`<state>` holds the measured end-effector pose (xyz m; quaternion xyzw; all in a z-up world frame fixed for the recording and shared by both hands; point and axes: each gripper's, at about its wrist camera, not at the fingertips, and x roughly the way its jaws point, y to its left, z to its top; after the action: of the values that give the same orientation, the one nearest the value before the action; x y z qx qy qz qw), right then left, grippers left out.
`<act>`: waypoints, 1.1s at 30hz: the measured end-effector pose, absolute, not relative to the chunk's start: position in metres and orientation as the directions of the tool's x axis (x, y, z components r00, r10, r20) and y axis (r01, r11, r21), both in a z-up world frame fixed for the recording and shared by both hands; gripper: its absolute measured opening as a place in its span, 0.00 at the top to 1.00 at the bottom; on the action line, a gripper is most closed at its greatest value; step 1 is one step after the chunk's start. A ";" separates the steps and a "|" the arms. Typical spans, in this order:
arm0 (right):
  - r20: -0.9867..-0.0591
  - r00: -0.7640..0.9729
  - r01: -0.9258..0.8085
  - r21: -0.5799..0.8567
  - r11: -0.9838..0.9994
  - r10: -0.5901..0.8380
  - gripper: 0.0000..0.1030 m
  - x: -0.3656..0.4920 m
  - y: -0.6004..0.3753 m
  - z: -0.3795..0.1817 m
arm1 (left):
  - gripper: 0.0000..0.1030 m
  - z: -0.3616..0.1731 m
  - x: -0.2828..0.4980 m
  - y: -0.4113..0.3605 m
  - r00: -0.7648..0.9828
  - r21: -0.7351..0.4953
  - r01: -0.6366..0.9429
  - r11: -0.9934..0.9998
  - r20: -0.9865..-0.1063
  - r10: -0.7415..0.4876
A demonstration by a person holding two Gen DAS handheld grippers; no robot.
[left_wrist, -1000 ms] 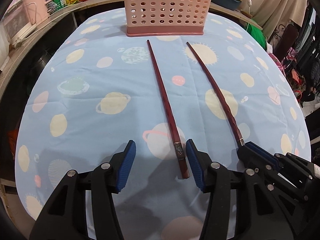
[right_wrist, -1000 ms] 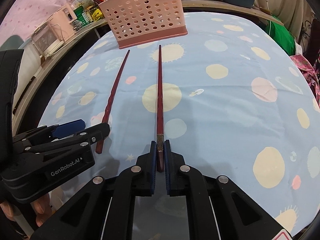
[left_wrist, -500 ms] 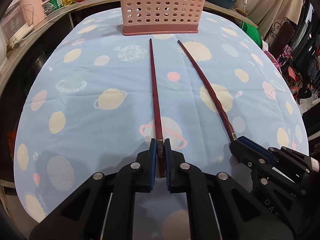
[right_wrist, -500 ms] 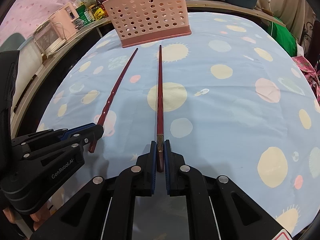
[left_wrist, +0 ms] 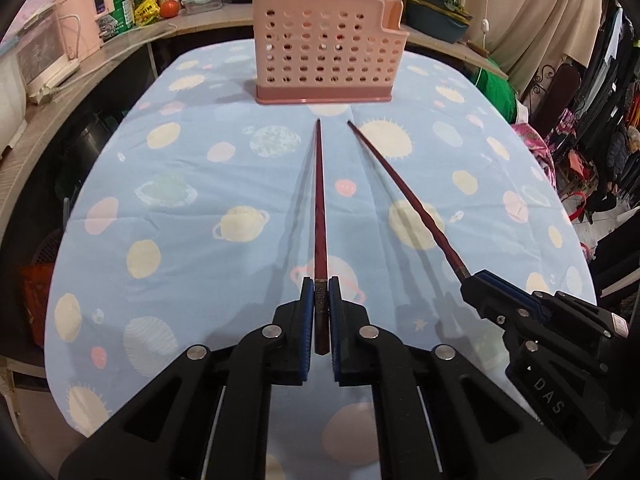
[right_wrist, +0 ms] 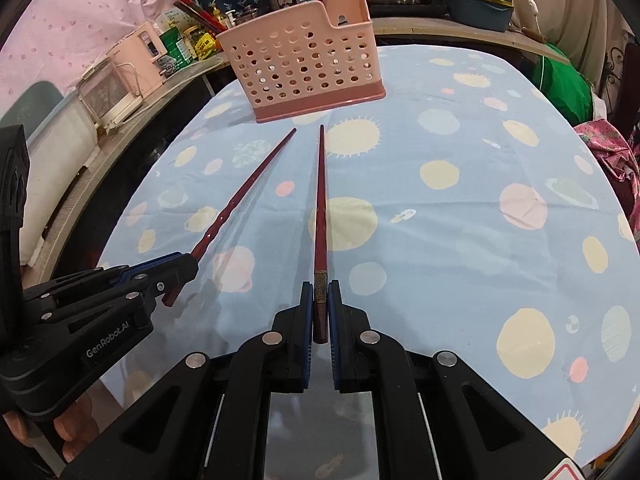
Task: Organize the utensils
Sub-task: 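Close left tool on the last dark-red chopstick while right tool holds its own, then lift both chopsticks and carry them over the pink basket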
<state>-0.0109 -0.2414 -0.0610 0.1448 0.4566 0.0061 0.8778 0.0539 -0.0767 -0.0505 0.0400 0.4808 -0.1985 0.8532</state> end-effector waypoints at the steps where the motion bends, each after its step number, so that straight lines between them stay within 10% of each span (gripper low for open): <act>1: -0.794 0.591 0.122 0.262 0.957 0.142 0.93 -0.011 -0.243 -0.056 | 0.93 -0.046 0.054 -0.076 0.468 -0.122 0.375 0.919 -0.831 -0.302; 33: -0.546 0.832 0.096 0.311 0.946 0.095 0.93 0.049 -0.293 0.086 | 0.93 0.092 0.133 -0.059 0.688 -0.178 0.323 0.929 -0.630 -0.360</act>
<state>0.0492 -0.2926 0.0857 0.1648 0.2897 -0.0004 0.9428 0.1329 -0.0585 0.0916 -0.0266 0.3487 -0.1859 0.9182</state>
